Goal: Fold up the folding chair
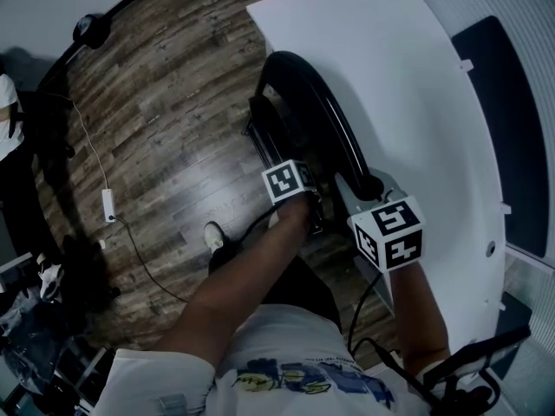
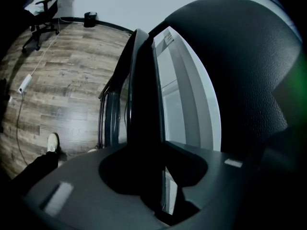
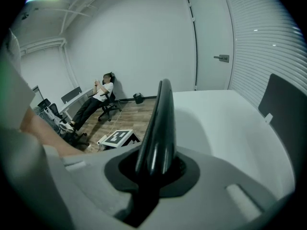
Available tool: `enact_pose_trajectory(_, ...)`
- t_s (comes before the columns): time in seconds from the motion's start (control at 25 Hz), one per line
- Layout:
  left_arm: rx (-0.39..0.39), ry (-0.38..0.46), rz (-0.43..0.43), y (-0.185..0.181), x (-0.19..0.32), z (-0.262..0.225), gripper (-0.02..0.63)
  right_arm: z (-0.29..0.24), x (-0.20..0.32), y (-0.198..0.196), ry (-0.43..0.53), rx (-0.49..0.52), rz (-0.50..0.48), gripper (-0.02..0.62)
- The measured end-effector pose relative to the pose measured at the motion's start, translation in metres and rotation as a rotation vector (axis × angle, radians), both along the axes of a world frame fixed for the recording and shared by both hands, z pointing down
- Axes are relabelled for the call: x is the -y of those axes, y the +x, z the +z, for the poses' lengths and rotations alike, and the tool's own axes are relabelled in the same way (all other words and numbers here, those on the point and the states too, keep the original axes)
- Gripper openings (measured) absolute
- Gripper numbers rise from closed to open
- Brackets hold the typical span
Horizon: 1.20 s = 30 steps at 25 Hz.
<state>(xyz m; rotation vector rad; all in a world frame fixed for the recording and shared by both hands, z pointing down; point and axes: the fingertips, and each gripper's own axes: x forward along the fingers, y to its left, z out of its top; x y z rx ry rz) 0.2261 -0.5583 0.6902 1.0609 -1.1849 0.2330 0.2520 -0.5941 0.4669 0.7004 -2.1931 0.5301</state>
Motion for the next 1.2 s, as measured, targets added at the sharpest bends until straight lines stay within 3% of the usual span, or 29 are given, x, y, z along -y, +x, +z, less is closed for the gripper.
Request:
enact_pose_trajectory(0.68,-0.049,0.053,0.122,0.03,0.028,0.01,0.147,0.012,0.031,0.035,-0.033,0.032,0.008,0.055)
enact_pose_trajectory(0.96,-0.031,0.015,0.152,0.031,0.026,0.009,0.152,0.012,0.032,0.035,-0.032,0.036,0.002,0.055)
enact_pose_trajectory(1.2,-0.105,0.072,0.204,0.032,0.031,0.009,0.184,0.014,0.035,0.036,-0.02,0.025,-0.006,0.069)
